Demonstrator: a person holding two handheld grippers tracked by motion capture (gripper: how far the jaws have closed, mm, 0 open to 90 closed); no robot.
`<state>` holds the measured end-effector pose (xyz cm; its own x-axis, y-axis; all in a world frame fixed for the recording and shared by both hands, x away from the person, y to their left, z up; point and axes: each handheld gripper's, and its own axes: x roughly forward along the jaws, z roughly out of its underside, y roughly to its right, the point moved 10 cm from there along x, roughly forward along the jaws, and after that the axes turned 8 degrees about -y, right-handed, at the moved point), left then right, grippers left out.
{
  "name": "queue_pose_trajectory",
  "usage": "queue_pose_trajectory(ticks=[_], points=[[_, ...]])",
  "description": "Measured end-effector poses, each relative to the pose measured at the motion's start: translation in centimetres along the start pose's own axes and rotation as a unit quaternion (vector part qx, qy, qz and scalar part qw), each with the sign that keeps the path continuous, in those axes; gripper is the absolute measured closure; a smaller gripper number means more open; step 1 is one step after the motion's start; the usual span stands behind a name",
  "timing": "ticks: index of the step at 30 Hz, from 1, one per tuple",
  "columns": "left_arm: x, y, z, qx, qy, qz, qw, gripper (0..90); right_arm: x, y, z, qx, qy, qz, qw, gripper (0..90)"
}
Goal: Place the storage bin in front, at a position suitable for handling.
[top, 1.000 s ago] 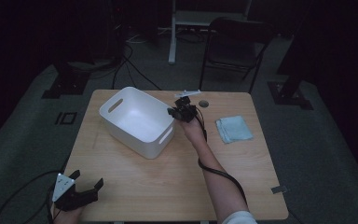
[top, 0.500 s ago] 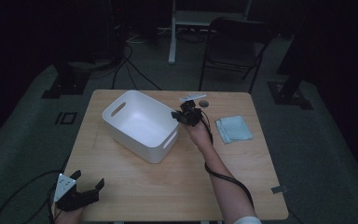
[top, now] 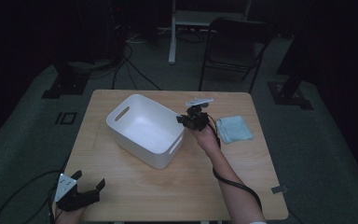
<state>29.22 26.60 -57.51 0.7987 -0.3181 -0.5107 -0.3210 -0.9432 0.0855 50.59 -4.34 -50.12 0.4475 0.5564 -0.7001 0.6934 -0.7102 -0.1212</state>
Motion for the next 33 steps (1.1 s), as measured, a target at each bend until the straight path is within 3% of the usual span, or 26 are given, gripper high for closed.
queue_pose_trajectory(ticks=[26, 33], points=[[0.3, 0.3, 0.2, -0.004, -0.005, 0.005, 1.0000, 1.4, -3.9, 0.5, 3.9, -0.007, 0.004, -0.010, 0.9999, 83.4], [0.3, 0.4, 0.2, 0.012, -0.010, 0.005, 0.9999, 1.4, -4.9, 0.4, 5.0, -0.006, 0.007, -0.018, 0.9998, 83.2]])
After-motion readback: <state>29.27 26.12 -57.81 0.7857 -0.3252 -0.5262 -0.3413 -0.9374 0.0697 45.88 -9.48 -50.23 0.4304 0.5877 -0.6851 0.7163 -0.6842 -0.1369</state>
